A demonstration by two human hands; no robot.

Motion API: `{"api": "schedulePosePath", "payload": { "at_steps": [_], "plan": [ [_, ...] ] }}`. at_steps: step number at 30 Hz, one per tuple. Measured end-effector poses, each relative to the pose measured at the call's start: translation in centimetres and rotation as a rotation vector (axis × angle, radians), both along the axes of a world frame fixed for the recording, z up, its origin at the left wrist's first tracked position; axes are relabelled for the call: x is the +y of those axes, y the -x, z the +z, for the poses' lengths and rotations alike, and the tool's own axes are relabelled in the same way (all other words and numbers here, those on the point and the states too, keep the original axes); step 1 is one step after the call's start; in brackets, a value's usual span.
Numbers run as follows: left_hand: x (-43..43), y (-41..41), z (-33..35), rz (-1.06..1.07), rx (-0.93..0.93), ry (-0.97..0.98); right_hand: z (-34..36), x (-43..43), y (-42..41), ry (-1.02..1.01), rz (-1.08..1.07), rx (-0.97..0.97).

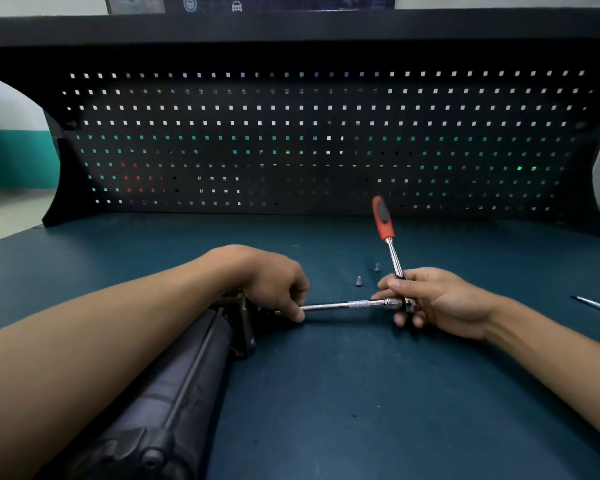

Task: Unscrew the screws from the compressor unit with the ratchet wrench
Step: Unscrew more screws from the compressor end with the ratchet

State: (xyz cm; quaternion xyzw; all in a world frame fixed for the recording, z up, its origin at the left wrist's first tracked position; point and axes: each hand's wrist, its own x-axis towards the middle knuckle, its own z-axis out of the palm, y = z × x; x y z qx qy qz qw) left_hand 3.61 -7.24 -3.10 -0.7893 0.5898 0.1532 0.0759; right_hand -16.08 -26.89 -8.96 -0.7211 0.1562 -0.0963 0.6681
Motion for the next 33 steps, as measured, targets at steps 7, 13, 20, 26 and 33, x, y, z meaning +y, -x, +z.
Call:
{"api": "schedulePosePath", "payload": {
  "at_steps": [7, 13, 20, 26, 33],
  "plan": [
    [0.0, 0.3, 0.2, 0.008, 0.006, 0.009, 0.3, -0.1, 0.1, -0.023, -0.019, -0.009],
    [0.2, 0.3, 0.1, 0.015, 0.014, 0.014, 0.4, 0.0, 0.2, -0.054, -0.018, 0.021],
    [0.4, 0.1, 0.1, 0.046, 0.055, 0.038, 0.4, -0.7, 0.5, -0.096, 0.07, 0.003],
    [0.3, -0.2, -0.1, 0.051, 0.084, 0.023, 0.0, -1.0, 0.8, -0.059, 0.126, -0.051],
    [0.3, -0.2, -0.1, 0.044, 0.069, 0.019, -0.7, -0.6, 0.8, 0.154, 0.143, -0.106]
  ]
}}
